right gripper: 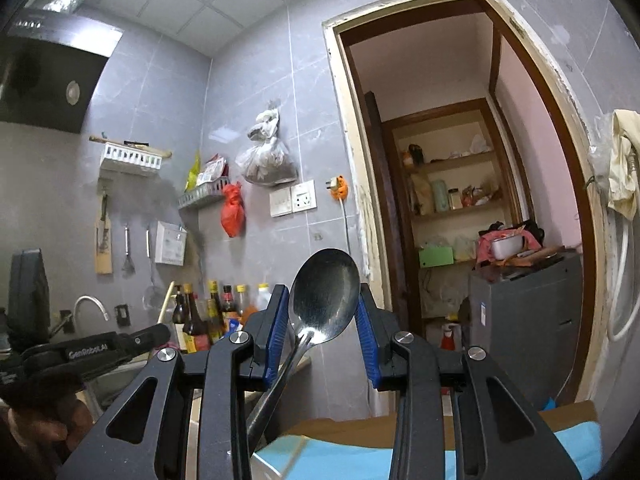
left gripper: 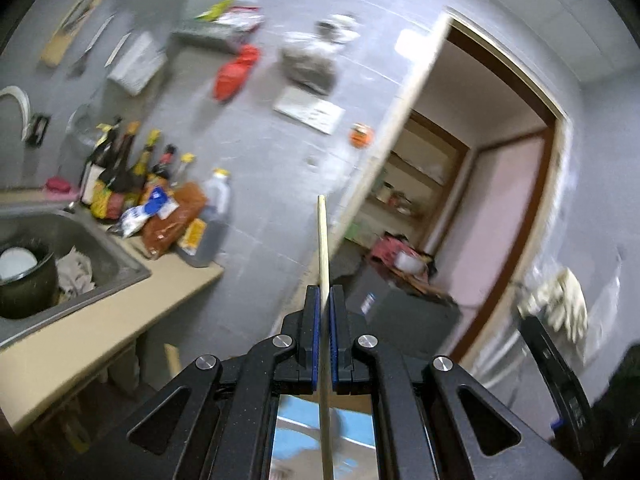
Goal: Organize utensils
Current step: 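Lift the chopstick with the left tool while the right tool carries the spoon to the caddy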
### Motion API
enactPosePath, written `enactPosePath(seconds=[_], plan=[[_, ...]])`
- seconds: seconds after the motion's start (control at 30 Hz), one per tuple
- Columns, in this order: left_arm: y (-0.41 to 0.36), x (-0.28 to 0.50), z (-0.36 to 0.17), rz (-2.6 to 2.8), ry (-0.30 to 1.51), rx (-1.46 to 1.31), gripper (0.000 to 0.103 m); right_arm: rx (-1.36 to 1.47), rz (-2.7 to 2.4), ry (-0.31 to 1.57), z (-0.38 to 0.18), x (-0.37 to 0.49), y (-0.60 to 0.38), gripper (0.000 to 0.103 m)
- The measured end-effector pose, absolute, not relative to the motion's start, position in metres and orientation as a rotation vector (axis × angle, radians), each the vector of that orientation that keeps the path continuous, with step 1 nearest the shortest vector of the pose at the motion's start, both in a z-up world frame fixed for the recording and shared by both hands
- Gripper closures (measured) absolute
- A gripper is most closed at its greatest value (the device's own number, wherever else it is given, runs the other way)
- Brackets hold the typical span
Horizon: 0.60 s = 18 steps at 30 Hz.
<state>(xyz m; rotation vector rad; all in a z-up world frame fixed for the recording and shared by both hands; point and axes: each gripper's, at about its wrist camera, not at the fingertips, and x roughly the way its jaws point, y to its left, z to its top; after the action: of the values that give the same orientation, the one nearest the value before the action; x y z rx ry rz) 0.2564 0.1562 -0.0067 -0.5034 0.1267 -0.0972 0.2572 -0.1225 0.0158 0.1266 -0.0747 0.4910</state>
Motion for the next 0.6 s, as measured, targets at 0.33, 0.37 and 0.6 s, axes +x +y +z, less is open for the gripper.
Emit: enactPosePath(seconds=[0.33,0.37,0.6], plan=[[0.19,0.271,-0.041,-0.04,0.069,-0.499,0.101,0.007,0.425,-0.088,-0.024,0.257,-0.076,0.072],[0.188,0.272,-0.042,-0.034,0.061,-0.486,0.101,-0.001,0.421,-0.087,-0.026,0.258,-0.074,0.072],[0.176,0.272,-0.059,0.016,0.012,-0.406,0.101,-0.068,0.393,-0.09,-0.042,0.257,-0.064,0.072]])
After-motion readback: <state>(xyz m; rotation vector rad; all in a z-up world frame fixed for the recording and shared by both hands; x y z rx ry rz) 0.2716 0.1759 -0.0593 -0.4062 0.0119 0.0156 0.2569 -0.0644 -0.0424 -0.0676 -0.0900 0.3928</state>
